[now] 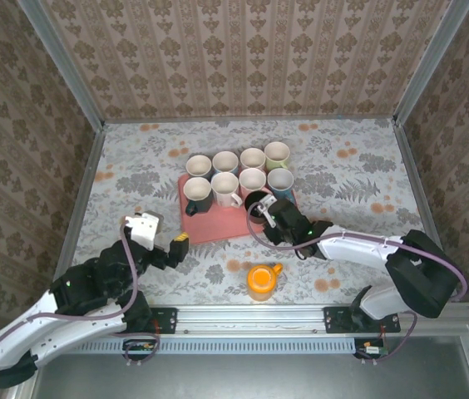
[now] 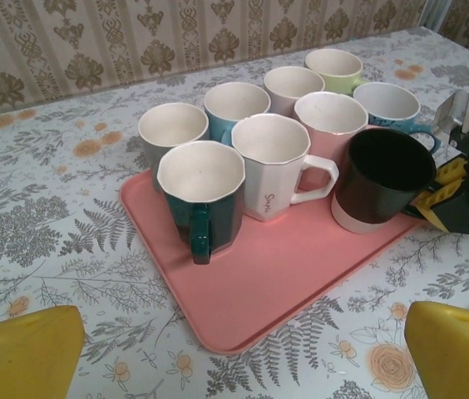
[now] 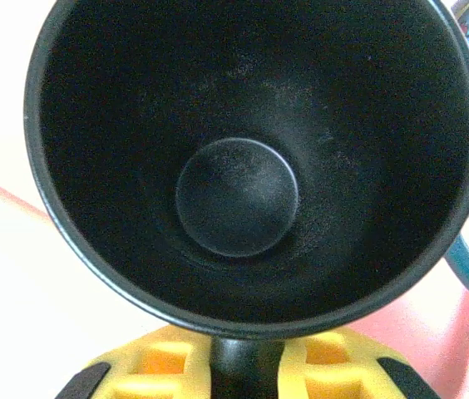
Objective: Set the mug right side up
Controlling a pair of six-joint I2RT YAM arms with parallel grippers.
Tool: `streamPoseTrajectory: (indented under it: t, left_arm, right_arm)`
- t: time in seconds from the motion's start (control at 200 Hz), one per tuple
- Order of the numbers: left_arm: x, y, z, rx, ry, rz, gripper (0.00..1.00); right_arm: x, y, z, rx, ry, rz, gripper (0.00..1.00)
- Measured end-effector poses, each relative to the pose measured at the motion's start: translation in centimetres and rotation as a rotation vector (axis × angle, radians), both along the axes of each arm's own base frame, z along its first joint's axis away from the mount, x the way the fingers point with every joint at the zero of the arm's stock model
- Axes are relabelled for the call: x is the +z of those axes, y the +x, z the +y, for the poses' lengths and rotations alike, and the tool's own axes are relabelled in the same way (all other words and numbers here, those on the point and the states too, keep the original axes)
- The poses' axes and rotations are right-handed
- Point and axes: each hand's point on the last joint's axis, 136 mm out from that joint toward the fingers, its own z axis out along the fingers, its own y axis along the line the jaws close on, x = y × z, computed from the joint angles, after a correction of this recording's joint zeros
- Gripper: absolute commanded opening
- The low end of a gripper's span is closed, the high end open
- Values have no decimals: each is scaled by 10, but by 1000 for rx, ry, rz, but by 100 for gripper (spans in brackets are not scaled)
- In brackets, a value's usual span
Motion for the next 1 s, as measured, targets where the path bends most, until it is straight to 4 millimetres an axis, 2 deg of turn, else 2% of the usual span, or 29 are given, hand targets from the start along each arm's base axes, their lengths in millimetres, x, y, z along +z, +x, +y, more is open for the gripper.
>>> streamPoseTrajectory:
  t: [0.07, 0.17, 0.25, 0.295, 0.38, 0.51, 0.595, 0.69, 0.8, 0.915, 1.0]
  left_arm:
    - [-4, 0, -3, -5, 18, 16, 100]
    - [-9, 1, -8, -14, 50, 43, 100]
    - [-13, 0, -13, -29, 70, 69, 100]
    - [-14, -1, -17, -45, 81, 87, 100]
    - [-16, -2, -29, -82, 110, 128, 100]
    - [-22, -4, -62, -162, 174, 221, 100]
    - [-33, -10, -87, -240, 235, 281, 100]
    - [-46, -20, -116, -332, 309, 340, 100]
    - [-60, -34, -153, -443, 388, 402, 100]
    - [-73, -48, -187, -542, 454, 453, 100]
    - [-83, -55, -206, -589, 487, 492, 100]
  right_arm:
    - [0, 0, 0, -1, 5, 4, 33]
    - [8, -1, 2, -3, 31, -7, 56]
    - [29, -2, 3, -7, 90, -34, 70]
    - [44, -5, 4, 5, 126, -56, 74]
    - [73, -13, 5, 28, 196, -88, 75]
    - [120, -24, 2, 52, 284, -142, 75]
    - [146, -33, -6, 37, 336, -170, 85]
    - [171, -40, -21, -7, 377, -192, 85]
    - [195, -47, -34, -41, 418, -220, 85]
    - [206, -58, -48, -58, 437, -246, 86]
    - [212, -64, -58, -69, 444, -265, 86]
